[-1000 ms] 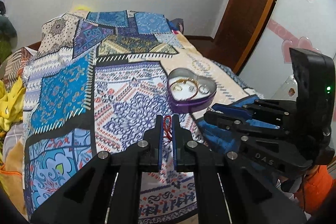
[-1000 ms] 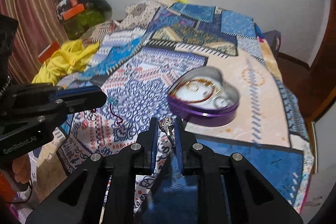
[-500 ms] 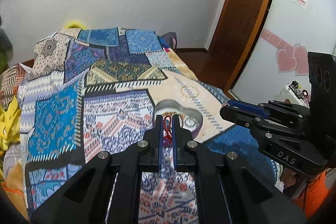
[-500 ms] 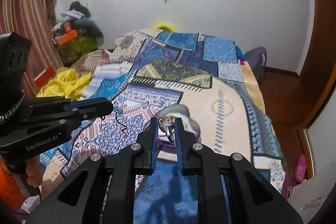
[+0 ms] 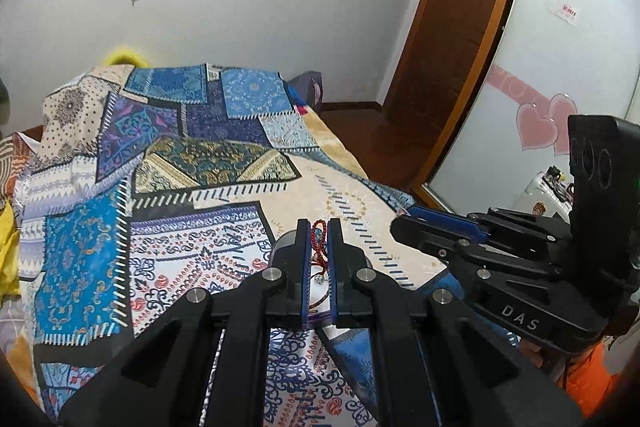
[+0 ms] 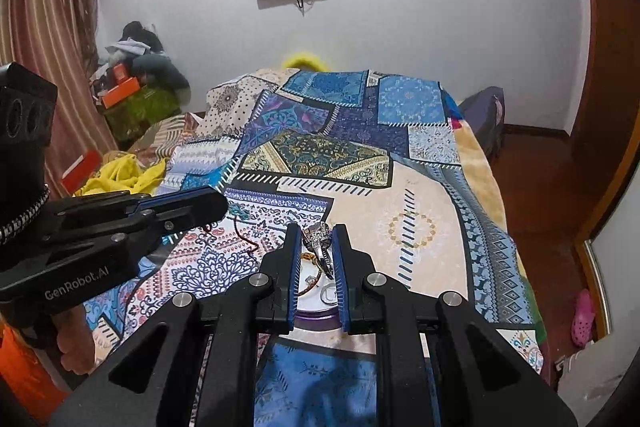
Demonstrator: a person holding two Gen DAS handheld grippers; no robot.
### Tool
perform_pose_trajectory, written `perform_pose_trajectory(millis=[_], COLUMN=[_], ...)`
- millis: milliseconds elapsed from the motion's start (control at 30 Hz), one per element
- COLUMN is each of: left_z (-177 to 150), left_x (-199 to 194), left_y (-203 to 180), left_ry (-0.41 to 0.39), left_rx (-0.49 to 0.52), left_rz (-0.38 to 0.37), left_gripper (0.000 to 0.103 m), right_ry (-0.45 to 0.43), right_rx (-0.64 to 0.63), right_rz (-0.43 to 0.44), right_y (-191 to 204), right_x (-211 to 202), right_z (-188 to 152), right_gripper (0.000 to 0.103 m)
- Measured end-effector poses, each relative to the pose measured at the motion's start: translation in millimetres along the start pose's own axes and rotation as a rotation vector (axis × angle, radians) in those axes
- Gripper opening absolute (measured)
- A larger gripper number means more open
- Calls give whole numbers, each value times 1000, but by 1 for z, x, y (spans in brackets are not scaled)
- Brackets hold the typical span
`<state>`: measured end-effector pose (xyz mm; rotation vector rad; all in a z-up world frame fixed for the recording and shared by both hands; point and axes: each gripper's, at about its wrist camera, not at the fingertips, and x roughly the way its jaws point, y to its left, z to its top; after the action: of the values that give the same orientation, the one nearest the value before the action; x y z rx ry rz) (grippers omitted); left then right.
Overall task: Organize jewelry
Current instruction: 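Carry both held pieces over the heart tin and lower them inside, then open both tools to release the pieces and lift away from the tin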
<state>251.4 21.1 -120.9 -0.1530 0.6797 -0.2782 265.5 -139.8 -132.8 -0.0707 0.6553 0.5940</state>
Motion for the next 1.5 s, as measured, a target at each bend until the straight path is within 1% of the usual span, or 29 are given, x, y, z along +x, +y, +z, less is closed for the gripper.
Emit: perform_pose_trajectory(millis=[200, 367, 433, 667, 833, 967, 1100, 1200, 1267, 1367, 1433, 1500], left_z=[-9, -15, -17, -20, -18, -13, -6, 1, 5, 9, 10, 11], left_x=[28, 49, 56, 65, 58, 41, 11, -17, -36, -69, -94, -116], left_y=[5, 12, 14, 19, 21, 16, 5, -3, -9, -20, -29, -37], left_ry=[73, 127, 148, 173, 174, 145, 87, 31, -9, -72, -125, -173], left_rx=[5, -11, -12, -35, -54, -35, -8, 0, 11, 28, 46, 64], left_rz=[-6, -26, -32, -44, -43, -18, 17, 32, 57, 87, 108, 131], left_gripper=[6, 6, 6, 6, 6, 13, 21, 26, 28, 30, 31, 37], right_ry=[62, 129, 143, 169, 181, 152, 90, 29, -8, -69, -127, -182], right_rx=[2, 11, 11, 3, 1, 21, 17, 4, -8, -33, -55, -72], right_rz=[17, 38, 38, 36, 32, 28, 10, -7, -18, -30, -45, -58], right_y=[-6, -13, -14, -14, -14, -14, -9, -1, 5, 18, 28, 36], right_x=[22, 40, 45, 54, 52, 38, 8, -19, -34, -63, -88, -109], right_z=[-8, -14, -16, -20, -18, -13, -4, 2, 6, 11, 12, 14], right_gripper=[14, 14, 14, 14, 14, 14, 15, 15, 15, 15, 15, 15])
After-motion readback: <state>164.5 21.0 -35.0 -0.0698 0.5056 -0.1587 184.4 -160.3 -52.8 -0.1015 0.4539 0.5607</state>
